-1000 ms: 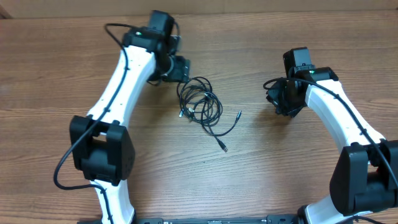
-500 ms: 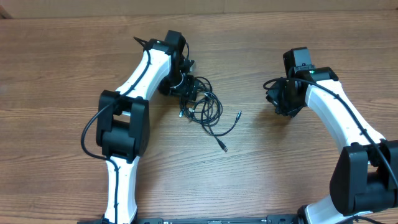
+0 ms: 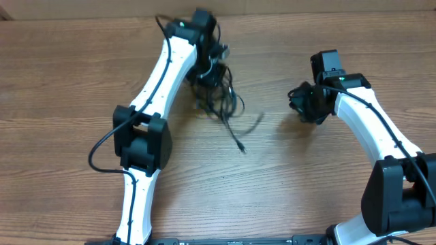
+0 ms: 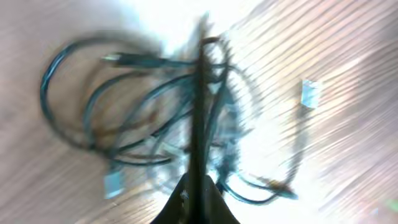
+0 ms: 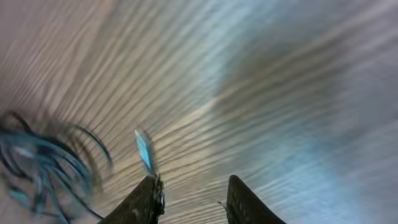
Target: Untangle cables
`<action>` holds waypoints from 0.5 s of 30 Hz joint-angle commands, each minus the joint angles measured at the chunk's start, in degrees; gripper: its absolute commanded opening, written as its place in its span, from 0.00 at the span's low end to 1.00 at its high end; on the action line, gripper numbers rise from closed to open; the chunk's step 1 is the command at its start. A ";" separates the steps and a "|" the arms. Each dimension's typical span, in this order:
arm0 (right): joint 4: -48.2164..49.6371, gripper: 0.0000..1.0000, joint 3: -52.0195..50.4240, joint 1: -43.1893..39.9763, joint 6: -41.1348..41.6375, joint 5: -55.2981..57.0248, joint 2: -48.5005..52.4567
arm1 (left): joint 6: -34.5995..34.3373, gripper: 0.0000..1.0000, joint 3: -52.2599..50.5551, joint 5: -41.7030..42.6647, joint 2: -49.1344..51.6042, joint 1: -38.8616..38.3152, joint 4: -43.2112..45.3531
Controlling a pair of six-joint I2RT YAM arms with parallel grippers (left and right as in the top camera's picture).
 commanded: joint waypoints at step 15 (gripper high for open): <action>19.89 0.41 0.52 0.28 -27.89 -40.15 -1.18 | 14.16 0.04 33.35 39.56 -0.74 0.72 -17.84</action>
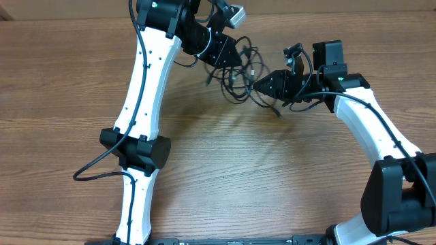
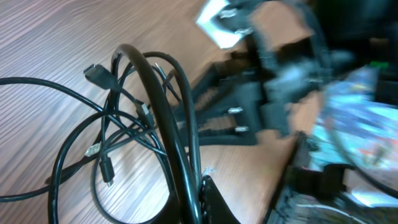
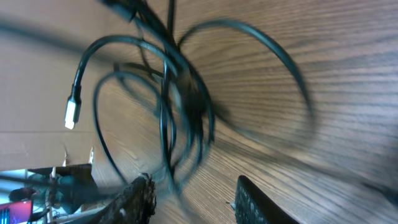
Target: Untangle cables
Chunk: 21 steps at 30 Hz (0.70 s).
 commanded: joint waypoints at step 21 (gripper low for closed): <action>-25.49 0.34 0.52 2.21 34.69 58.53 -1.16 | 4.35 0.04 3.13 13.64 -0.68 9.33 -1.55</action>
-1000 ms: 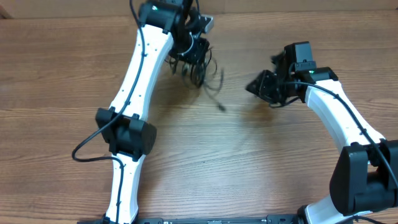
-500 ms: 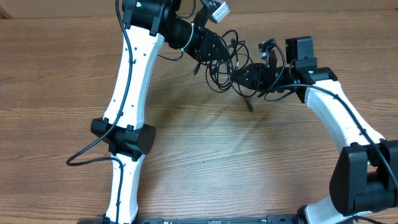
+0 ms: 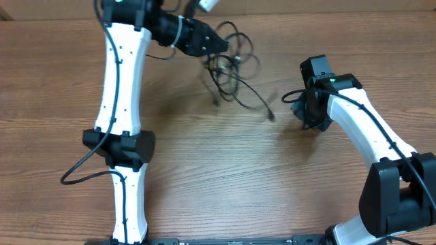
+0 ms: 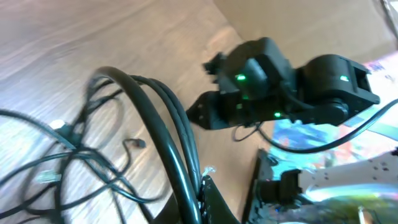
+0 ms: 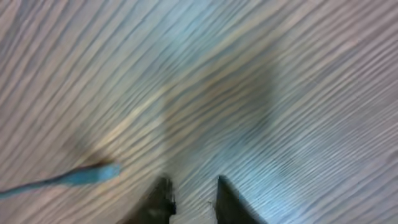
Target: Untangle cables
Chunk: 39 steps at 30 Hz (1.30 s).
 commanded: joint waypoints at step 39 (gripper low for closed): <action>15.15 0.68 0.39 3.04 -38.97 -46.69 -1.14 | -12.20 0.04 -57.16 -11.19 -30.97 -11.78 32.22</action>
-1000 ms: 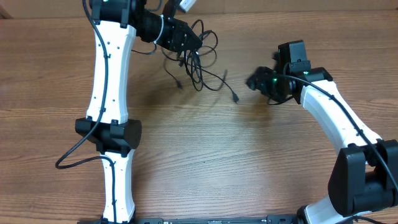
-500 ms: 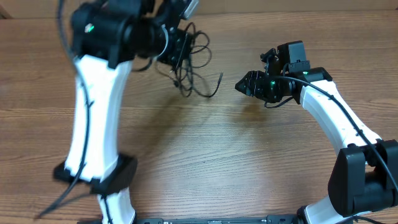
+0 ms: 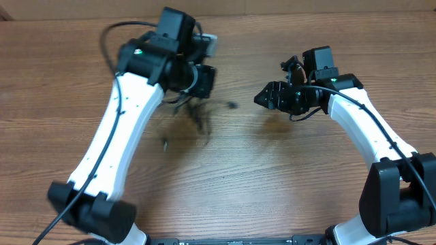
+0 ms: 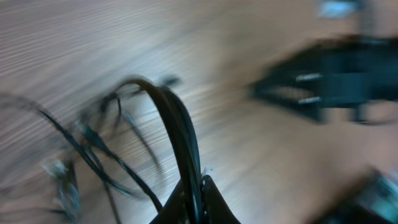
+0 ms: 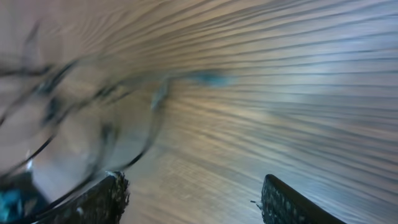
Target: Untangle cables
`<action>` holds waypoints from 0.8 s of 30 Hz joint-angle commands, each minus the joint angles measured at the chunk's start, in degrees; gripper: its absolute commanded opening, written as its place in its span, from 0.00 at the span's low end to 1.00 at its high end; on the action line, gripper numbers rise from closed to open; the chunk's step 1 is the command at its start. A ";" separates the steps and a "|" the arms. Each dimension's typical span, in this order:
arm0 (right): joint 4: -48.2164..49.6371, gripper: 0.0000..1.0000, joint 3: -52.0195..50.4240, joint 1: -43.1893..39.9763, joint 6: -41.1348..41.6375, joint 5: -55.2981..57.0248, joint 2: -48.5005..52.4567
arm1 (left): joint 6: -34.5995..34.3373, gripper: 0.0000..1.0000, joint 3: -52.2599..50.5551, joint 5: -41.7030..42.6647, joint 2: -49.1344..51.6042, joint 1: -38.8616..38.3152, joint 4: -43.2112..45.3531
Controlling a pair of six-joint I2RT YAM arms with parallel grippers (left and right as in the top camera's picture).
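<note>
A tangle of black cables (image 3: 196, 116) hangs, blurred, under my left gripper (image 3: 201, 79) over the left-centre of the table. In the left wrist view two thick cable loops (image 4: 174, 109) run straight into my left gripper (image 4: 198, 186), which is shut on them. My right gripper (image 3: 261, 100) is to the right of the tangle, pointing left at it and apart from it. Its fingers (image 5: 109, 196) stand wide open with nothing between them. Blurred cable strands (image 5: 93, 102) show ahead of it on the left.
The wooden table (image 3: 272, 184) fills the view, and its far edge (image 3: 272, 12) meets a cardboard wall. A loose plug end (image 3: 165, 143) swings at the bottom of the tangle. The left arm's white links (image 3: 109, 156) cross the left half of the table.
My left gripper has come down from the back to left-centre, still holding the bundle, which now swings below it. My right gripper has gone from nearly shut to wide open and turned left.
The bundle sat at the back centre under my shut left gripper, with the right gripper off to the right. Then the bundle was lifted and the right gripper was among its loops. Then the right gripper was back at the right, nearly shut. Now it is open beside the tangle.
</note>
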 commanded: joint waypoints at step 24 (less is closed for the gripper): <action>0.76 0.64 0.13 5.66 7.45 9.77 -1.09 | 14.29 0.04 -0.15 38.47 -0.17 7.04 3.85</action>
